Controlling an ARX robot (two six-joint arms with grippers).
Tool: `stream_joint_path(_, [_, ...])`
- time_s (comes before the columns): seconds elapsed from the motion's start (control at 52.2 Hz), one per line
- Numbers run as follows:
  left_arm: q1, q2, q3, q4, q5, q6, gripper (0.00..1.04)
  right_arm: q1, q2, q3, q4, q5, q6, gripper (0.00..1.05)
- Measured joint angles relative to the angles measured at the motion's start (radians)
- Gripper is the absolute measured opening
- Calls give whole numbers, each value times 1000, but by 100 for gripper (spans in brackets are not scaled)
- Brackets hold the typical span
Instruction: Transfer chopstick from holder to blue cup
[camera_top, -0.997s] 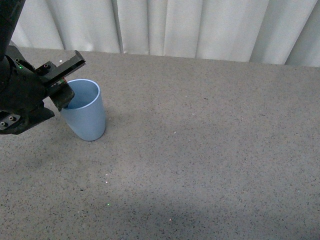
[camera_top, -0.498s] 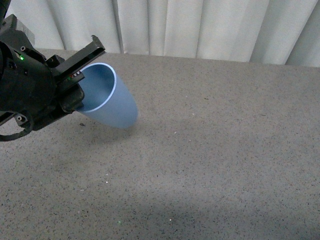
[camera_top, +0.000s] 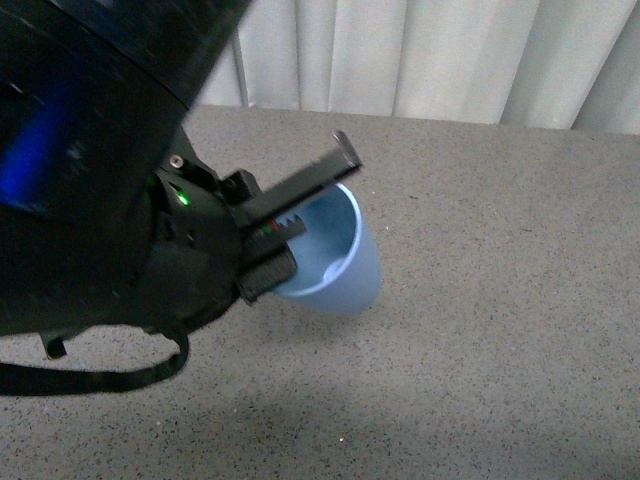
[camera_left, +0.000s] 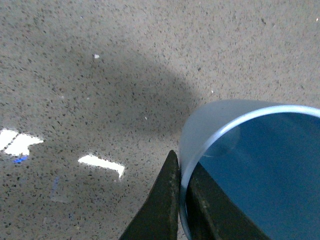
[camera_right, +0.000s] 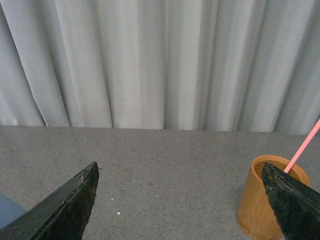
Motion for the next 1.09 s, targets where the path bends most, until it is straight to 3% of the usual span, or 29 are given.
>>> stream_joint_path(0.23, [-85,80,34,1,-41,-47,4,0,0,0,0,0,0,95])
stream_joint_path(0.613, [-87,201,122,4,-113,-113,4,0,0,0,0,0,0,95])
stream_joint_path(1.093, [-93,293,222,-21,-130,-143,4,0,0,0,0,0,0,95])
